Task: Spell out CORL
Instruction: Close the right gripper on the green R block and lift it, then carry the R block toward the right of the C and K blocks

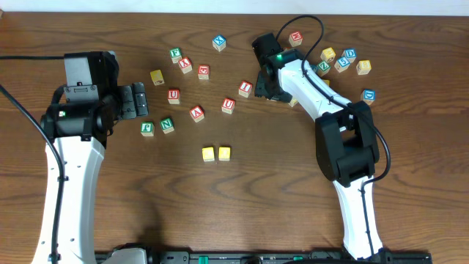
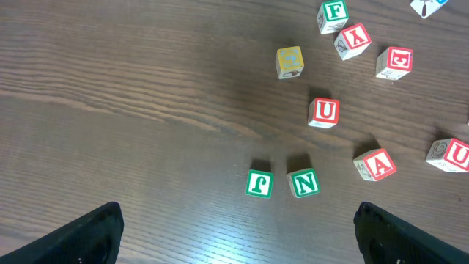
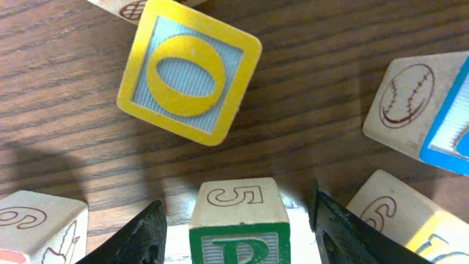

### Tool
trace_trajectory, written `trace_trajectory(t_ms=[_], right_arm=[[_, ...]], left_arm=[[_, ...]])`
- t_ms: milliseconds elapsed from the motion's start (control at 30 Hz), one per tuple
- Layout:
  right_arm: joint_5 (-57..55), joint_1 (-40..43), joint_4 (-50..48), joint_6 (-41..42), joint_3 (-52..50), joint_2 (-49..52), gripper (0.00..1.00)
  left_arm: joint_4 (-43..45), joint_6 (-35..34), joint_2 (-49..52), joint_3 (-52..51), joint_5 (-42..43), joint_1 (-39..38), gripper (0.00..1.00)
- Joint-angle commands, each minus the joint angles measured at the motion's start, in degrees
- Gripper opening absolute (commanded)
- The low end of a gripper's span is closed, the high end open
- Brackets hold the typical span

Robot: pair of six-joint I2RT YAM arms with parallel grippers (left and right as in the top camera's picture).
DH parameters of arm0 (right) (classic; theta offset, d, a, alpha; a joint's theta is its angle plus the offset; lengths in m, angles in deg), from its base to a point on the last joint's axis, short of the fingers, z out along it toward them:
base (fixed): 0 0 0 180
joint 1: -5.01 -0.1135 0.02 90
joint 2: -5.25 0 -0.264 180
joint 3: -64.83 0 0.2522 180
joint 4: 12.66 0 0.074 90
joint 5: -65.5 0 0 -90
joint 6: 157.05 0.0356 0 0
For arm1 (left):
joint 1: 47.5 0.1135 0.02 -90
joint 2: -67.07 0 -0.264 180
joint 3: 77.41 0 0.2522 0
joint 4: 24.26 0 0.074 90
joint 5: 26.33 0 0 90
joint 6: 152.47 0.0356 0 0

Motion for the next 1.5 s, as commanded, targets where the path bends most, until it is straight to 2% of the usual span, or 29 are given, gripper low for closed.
trace_trajectory(t_ms=[0, 67, 167, 533, 633, 833, 1000, 1233, 1467], right_arm=[[-1.4, 0.2, -0.7, -1.4, -0.1, 0.4, 0.58], [-1.6, 0.2, -0.9, -1.3, -0.1, 0.4, 0.57], [-1.8, 0.3, -0.9, -1.3, -0.1, 0.4, 0.51], [-1.7, 0.3, -0.6, -1.3, -0.1, 0.4, 0.36], [-1.7, 0.3, -0.3, -1.3, -0.1, 0.4, 0.27], [-1.7, 0.2, 0.0, -1.4, 0.2, 0.3, 0.21], [-0.7, 0.2, 1.4, -2.2, 1.5, 0.0, 0.2], [-0.7, 0.2, 10.3, -4.0, 10.1, -0.3, 0.16], [-0.7, -1.2, 19.4, -6.8, 16.8, -2.3, 0.02]], left_arm=[[0.0, 0.3, 0.3, 0.2, 0.3, 0.2, 0.99], [0.0, 0.3, 0.3, 0.2, 0.3, 0.2, 0.99], [0.0, 0.3, 0.3, 0.2, 0.3, 0.2, 0.99], [0.0, 0.3, 0.3, 0.2, 0.3, 0.2, 0.99], [0.0, 0.3, 0.3, 0.2, 0.3, 0.2, 0.99], [0.0, 0.3, 0.3, 0.2, 0.3, 0.2, 0.99], [0.0, 0.3, 0.3, 0.2, 0.3, 0.2, 0.99], [0.0, 0.4, 0.3, 0.2, 0.3, 0.2, 0.99], [0.0, 0.3, 0.3, 0.2, 0.3, 0.2, 0.99]])
